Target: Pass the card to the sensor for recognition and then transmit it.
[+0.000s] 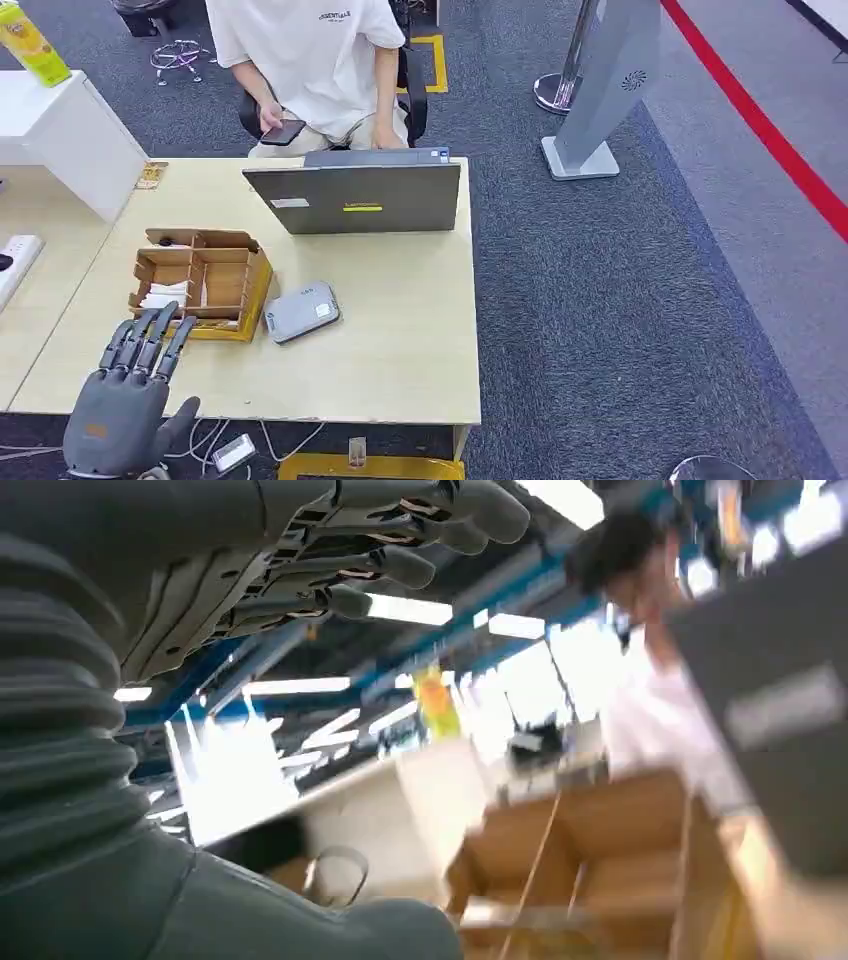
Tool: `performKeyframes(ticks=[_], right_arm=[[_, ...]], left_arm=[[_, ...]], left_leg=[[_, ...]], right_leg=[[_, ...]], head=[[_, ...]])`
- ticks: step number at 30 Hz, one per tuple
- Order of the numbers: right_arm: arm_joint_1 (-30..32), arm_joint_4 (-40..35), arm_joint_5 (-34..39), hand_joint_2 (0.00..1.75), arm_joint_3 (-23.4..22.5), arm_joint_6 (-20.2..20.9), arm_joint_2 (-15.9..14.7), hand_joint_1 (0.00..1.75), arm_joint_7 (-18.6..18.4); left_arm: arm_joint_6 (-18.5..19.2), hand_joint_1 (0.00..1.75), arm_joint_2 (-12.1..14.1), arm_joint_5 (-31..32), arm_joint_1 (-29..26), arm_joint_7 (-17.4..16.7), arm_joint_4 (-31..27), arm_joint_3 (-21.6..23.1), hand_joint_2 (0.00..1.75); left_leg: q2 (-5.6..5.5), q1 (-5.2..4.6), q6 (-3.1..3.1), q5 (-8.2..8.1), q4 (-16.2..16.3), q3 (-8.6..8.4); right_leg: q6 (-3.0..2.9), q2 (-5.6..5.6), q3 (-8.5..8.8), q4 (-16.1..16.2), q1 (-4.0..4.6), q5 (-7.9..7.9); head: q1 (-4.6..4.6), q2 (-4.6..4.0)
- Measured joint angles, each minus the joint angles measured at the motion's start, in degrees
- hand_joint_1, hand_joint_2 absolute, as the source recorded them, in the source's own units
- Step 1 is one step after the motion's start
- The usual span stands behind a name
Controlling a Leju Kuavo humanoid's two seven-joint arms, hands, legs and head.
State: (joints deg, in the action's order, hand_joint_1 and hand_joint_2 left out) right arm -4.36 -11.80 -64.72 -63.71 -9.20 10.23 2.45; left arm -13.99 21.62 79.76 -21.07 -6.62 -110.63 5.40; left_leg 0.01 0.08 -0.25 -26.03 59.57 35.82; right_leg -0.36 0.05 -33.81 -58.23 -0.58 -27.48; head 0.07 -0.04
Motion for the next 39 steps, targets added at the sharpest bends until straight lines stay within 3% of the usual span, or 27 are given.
performKeyframes(ticks=[2, 6, 13, 19, 24, 28, 39], right_arm=[[-0.13, 0.00, -0.41, 1.75, 0.00, 0.28, 0.00, 0.00, -0.13], [-0.26, 0.00, -1.18, 1.75, 0.00, 1.03, -0.11, 0.00, -0.53], [-0.45, 0.00, -2.91, 1.75, 0.20, 1.95, -0.28, 0.00, -0.88], [-0.66, 0.00, -3.50, 1.75, 0.48, 1.95, -0.28, 0.00, -1.33], [-0.68, 0.00, -4.06, 1.75, 0.59, 2.01, -0.28, 0.00, -1.71], [-0.71, 0.00, -4.77, 1.75, 0.72, 2.40, -0.28, 0.00, -1.73], [-0.71, 0.00, -5.05, 1.75, 1.16, 2.54, -0.28, 0.00, -1.71]], left_arm=[[4.47, 0.00, 0.54, -0.99, 2.52, -0.07, 3.36, -1.69, 1.75], [8.13, 0.00, 1.16, -1.97, 7.73, 0.83, 10.88, -3.94, 1.75], [9.97, 0.00, 0.76, -1.67, 16.67, 0.68, 21.96, -4.49, 1.75], [10.82, 0.00, -1.20, -0.81, 23.90, -0.24, 29.81, -3.65, 1.75], [10.04, 0.00, -2.41, -0.55, 27.40, -1.09, 34.58, -2.63, 1.75], [7.17, 0.00, -3.58, -0.27, 30.23, -1.27, 38.12, -1.73, 1.75], [4.26, 0.00, -5.90, 0.37, 32.86, 0.02, 41.49, 0.26, 1.75]], left_leg=[[-0.03, 0.02, 0.00, 0.02, 0.00, -0.03], [-0.02, 0.04, -0.12, 0.12, -0.01, -0.06], [-0.04, 0.03, -0.11, 0.12, 0.01, -0.05], [-0.07, 0.02, -0.08, 0.13, 0.04, -0.05], [-0.06, 0.02, -0.08, 0.13, 0.06, -0.05], [-0.06, 0.02, -0.08, 0.13, 0.05, -0.05], [-0.04, 0.02, -0.08, 0.13, 0.06, -0.04]], right_leg=[[-0.01, -0.03, 0.04, -0.01, 0.02, 0.01], [-0.07, -0.02, 0.06, -0.05, 0.04, 0.05], [-0.06, -0.04, 0.07, -0.03, 0.04, 0.06], [-0.01, -0.04, 0.09, -0.02, 0.03, 0.10], [-0.01, -0.03, 0.06, -0.02, 0.02, 0.10], [-0.01, -0.03, 0.06, -0.02, 0.02, 0.10], [-0.01, -0.01, 0.06, -0.02, 0.02, 0.11]], head=[[0.00, 0.00], [-0.02, 0.00], [0.00, 0.00], [0.02, 0.00], [0.02, 0.00], [0.04, 0.00], [0.02, 0.00]])
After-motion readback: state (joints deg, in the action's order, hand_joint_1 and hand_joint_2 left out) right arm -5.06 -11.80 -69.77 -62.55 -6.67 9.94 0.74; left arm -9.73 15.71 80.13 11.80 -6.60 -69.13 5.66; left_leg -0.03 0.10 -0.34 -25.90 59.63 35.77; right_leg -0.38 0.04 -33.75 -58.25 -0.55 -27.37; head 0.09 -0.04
